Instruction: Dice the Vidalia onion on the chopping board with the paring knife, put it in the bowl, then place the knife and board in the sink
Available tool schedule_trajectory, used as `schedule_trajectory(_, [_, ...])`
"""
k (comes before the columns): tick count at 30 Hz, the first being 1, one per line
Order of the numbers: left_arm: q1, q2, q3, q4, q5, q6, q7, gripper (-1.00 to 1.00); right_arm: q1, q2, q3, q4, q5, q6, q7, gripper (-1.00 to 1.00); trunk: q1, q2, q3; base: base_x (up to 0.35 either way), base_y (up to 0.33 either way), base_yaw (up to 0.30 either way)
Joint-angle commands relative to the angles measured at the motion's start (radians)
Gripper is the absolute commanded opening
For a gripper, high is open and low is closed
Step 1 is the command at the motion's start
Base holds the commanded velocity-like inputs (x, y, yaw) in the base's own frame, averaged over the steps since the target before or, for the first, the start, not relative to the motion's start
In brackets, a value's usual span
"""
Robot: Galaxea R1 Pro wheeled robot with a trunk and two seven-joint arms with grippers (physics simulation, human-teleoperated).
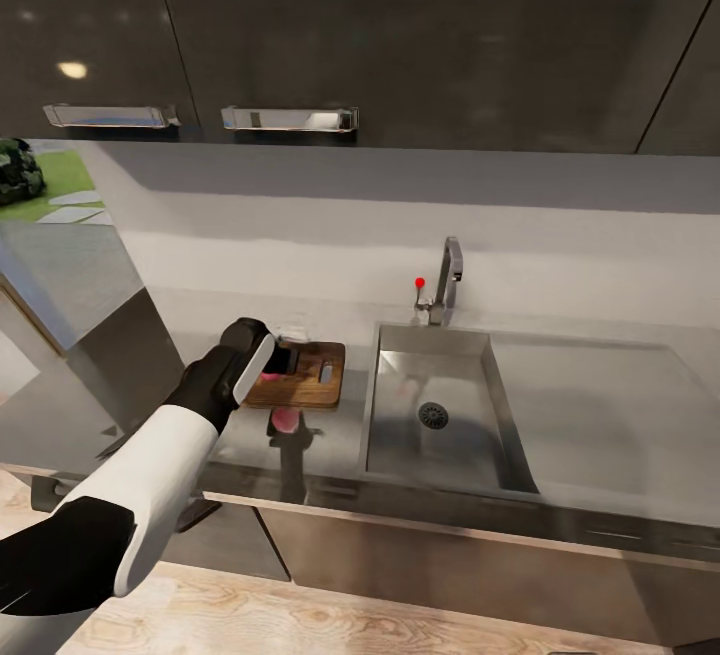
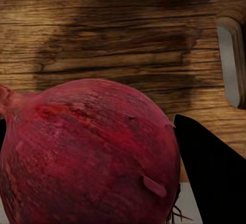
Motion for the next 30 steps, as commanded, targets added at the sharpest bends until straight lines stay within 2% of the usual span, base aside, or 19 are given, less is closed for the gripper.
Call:
schedule_trajectory(1, [-0.001,0.001,-0.002,0.001,0.010,0.003,0.009,-1.00,-0.001,0.000,-0.009,0.001,0.007,-0.003,0.004,1.00,0.001,-0.002,-0.002,0.000,0.000,0.000])
schedule_trajectory(30, [-0.001,0.001,-0.004,0.027,0.010,0.002,0.009,-1.00,-0.001,0.001,-0.009,0.002,0.007,-0.005,0.004,1.00,0.001,-0.002,-0.002,0.039,0.000,0.000])
